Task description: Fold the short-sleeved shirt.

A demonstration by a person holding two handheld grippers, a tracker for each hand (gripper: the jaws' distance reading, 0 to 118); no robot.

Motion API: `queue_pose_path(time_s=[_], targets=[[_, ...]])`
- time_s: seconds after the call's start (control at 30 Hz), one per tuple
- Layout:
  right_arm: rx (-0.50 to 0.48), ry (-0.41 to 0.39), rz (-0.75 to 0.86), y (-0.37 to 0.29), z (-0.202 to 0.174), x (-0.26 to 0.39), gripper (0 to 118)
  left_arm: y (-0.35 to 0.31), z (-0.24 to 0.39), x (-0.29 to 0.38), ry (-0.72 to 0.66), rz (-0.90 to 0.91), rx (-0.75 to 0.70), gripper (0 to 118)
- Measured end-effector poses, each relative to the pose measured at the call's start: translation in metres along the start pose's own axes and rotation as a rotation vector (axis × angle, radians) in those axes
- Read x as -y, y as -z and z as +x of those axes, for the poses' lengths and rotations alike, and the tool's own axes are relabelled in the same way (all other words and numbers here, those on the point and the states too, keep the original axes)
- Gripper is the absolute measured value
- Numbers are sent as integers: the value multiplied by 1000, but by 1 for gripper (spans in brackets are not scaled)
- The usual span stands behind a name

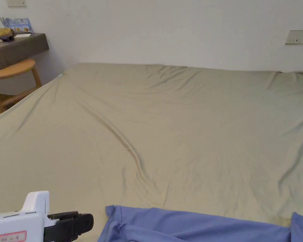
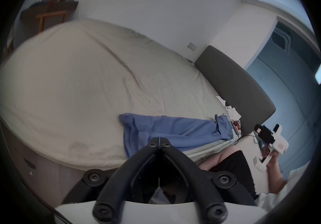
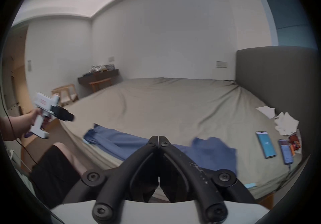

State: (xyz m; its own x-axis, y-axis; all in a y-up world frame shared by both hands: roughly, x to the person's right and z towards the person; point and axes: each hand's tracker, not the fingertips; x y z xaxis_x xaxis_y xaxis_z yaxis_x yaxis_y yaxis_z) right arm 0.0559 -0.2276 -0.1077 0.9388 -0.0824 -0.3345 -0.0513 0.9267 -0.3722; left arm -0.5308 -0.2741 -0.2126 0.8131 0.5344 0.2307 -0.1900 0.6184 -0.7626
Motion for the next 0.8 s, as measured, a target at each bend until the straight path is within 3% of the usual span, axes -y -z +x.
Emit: queue_pose_path(time_s=[0.1,0.13,0.17,0.2,0.23,0.27,0.3,0.37,0.43,0.5,0.57,0.7,0.73,0.77,0.8], targets=[[-25,-38,9,12,-30,0,0,27,-54,-15,-195,-86,79,0],[-49,-39,-4,18,-38,1,0,39,-73,-17,-272,-127,142,3],[-70,-40,-31,25,-44,2,0,51,-88,-18,-340,-165,201,14],[-87,-40,-62,30,-49,4,0,58,-101,-20,-348,-175,199,30],[-84,-43,-74,37,-56,4,0,68,-112,-21,-341,-185,184,53],[-89,-48,-89,42,-61,6,0,79,-120,-21,-343,-191,171,85],[-99,-51,-109,46,-63,6,0,89,-127,-20,-358,-207,175,102],[-108,-51,-135,57,-63,11,0,105,-137,-15,-446,-247,290,118],[-109,-50,-156,68,-63,11,0,112,-134,-20,-479,-181,414,118],[-108,-32,-178,81,-62,9,0,127,-129,-23,-472,-221,383,118],[-120,-13,-197,96,-62,7,0,136,-116,-28,-379,-201,435,118],[-132,-21,-209,117,-69,1,0,164,-97,-32,-354,-338,451,114],[-142,-20,-206,121,-71,0,0,170,-90,-30,-317,-346,414,105],[-151,-17,-203,123,-73,-1,0,175,-84,-33,-287,-349,375,71],[-154,-15,-202,125,-75,-1,0,181,-81,-35,-260,-375,287,18]])
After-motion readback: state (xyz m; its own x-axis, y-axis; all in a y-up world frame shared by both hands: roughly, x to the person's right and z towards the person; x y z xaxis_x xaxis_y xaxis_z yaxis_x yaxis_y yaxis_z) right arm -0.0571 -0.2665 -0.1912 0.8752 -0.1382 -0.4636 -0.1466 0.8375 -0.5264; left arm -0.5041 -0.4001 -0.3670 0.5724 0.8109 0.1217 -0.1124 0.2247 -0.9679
